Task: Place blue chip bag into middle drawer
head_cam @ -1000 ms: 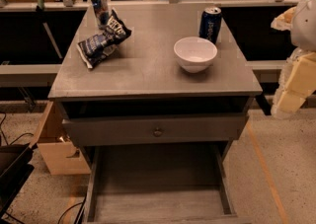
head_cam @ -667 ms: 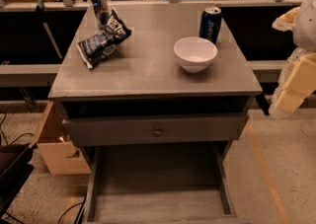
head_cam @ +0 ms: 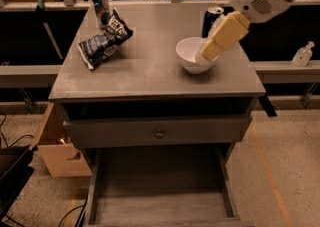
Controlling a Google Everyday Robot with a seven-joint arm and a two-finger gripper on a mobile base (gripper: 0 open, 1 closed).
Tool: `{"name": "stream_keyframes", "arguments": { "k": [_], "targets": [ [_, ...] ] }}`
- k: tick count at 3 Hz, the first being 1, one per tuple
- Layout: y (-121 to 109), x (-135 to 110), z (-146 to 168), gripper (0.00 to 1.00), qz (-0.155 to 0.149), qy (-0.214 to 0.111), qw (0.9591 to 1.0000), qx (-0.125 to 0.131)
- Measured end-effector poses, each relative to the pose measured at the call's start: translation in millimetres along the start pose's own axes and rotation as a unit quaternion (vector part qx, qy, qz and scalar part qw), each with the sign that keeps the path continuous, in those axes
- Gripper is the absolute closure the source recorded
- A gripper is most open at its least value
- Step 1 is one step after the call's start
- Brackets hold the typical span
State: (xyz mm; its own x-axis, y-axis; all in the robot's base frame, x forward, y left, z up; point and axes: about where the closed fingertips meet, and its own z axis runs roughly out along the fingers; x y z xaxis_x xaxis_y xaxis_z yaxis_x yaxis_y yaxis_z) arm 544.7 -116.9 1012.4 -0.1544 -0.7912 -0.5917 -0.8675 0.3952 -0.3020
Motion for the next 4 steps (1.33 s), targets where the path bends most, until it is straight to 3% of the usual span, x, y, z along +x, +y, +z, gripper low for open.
{"name": "stream_keyframes", "arguments": {
  "k": [1,2,3,4],
  "targets": [
    [-28.7,-71.6,38.6,0.00,0.026,-0.049,0.9982,0.021],
    [-28.8,-71.6,38.7,0.00,0.026,-0.049,0.9982,0.021],
    [-38.8,-93.5,70.6,0.00,0.036,-0.069,0.9966,0.024],
    [-56.3,-125.2,124.9,0.00,0.043,-0.099,0.9941,0.016]
  ]
}}
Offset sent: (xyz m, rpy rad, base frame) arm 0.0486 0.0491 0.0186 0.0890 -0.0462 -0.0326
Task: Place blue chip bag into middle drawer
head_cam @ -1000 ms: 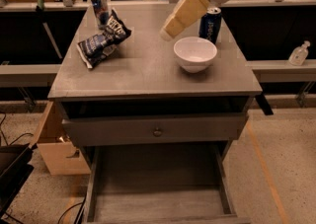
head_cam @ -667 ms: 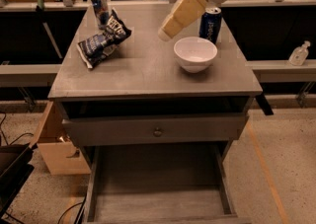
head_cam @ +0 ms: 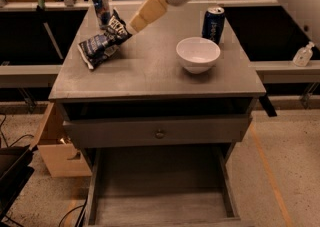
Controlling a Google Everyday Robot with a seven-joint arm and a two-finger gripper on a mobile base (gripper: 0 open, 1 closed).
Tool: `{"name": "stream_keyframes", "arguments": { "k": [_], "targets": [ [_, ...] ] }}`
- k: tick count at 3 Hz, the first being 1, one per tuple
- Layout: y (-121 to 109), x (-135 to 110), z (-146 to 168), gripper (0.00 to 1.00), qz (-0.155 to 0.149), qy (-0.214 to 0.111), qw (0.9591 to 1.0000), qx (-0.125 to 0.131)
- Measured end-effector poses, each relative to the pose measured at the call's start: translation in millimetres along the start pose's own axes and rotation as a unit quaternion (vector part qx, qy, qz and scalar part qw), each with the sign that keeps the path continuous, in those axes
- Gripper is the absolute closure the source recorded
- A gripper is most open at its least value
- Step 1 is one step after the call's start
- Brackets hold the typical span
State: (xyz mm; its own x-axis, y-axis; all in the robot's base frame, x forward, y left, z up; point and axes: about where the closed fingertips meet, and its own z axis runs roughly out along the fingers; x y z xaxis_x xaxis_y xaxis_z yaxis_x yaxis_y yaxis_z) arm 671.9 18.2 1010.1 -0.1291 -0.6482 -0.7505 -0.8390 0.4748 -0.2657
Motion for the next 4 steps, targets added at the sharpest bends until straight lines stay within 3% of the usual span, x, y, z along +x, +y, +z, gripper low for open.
{"name": "stream_keyframes", "arguments": {
  "k": [2,4],
  "targets": [
    [-11.9,-23.6,84.6,0.00,0.003,-0.032,0.9990,-0.030],
    [-3.0,-29.0,137.1,0.00,0.001,-0.023,0.9980,-0.060]
  ]
}}
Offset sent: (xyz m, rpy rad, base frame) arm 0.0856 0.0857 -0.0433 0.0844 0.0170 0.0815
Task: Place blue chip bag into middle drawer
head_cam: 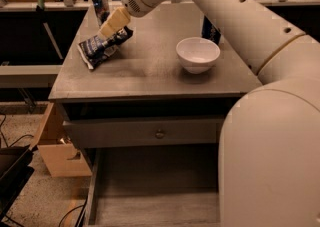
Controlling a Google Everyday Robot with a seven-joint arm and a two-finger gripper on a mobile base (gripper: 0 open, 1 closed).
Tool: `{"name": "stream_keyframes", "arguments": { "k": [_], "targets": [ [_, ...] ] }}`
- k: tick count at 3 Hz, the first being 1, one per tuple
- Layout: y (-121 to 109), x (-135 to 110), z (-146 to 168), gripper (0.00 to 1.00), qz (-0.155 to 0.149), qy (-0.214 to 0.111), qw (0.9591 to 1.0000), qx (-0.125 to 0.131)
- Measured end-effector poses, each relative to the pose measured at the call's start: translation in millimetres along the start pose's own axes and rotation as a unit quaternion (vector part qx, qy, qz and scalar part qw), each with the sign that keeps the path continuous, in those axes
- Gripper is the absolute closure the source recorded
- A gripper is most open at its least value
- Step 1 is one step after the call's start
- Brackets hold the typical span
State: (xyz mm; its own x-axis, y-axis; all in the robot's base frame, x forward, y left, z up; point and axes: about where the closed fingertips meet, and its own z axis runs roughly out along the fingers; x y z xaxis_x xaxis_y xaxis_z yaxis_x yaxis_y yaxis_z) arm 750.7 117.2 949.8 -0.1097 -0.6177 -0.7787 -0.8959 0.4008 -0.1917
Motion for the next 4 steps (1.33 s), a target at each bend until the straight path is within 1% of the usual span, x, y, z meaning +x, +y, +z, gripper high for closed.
{"name": "stream_keyframes", "arguments": {
  "k": [1,2,3,4],
  "targets": [
    [12.1,-0.8,34.0,0.00,0.001,0.005,0.9995,-0.030],
    [18.9,5.5,57.1,0.00,0.006,0.017,0.9988,-0.046],
    [20.9,17.9,71.9,0.00,0.017,0.034,0.9979,-0.052],
    [26.9,28.2,84.4,0.16,0.022,0.049,0.9970,-0.056]
  ]
}}
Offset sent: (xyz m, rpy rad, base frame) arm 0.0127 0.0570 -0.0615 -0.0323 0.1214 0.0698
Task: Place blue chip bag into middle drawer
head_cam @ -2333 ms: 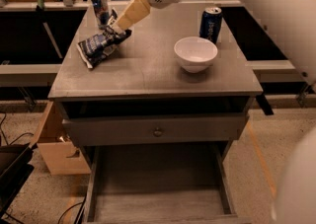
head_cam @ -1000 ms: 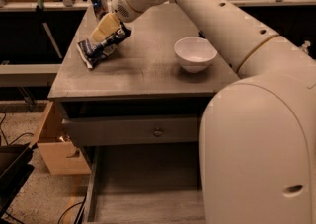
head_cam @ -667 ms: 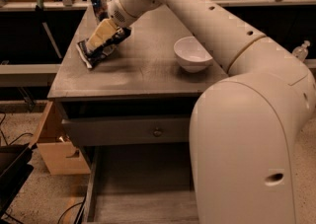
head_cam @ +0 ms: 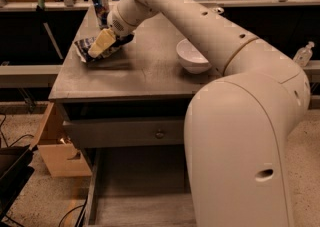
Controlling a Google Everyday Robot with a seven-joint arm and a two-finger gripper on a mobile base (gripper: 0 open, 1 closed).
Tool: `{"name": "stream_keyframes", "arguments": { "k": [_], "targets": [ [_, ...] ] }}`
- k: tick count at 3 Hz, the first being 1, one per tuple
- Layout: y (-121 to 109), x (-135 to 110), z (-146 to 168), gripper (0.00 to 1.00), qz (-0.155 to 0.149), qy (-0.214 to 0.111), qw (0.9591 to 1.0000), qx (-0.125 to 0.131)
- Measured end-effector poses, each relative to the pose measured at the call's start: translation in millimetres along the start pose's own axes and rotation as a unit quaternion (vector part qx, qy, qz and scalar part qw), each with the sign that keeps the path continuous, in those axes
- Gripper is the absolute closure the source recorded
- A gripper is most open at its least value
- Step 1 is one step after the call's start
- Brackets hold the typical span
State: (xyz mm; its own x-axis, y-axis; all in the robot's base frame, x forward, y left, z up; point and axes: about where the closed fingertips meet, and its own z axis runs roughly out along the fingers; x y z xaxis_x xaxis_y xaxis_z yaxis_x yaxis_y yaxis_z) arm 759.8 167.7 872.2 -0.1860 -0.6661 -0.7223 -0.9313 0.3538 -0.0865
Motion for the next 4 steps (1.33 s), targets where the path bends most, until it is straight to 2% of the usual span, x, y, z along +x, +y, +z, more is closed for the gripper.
{"name": "stream_keyframes", "arguments": {
  "k": [3,4],
  "targets": [
    [4.6,1.6,9.7,0.87,0.000,0.003,1.0000,-0.007],
    [6.1,2.1,12.9,1.00,-0.001,0.004,0.9999,-0.010]
  ]
}}
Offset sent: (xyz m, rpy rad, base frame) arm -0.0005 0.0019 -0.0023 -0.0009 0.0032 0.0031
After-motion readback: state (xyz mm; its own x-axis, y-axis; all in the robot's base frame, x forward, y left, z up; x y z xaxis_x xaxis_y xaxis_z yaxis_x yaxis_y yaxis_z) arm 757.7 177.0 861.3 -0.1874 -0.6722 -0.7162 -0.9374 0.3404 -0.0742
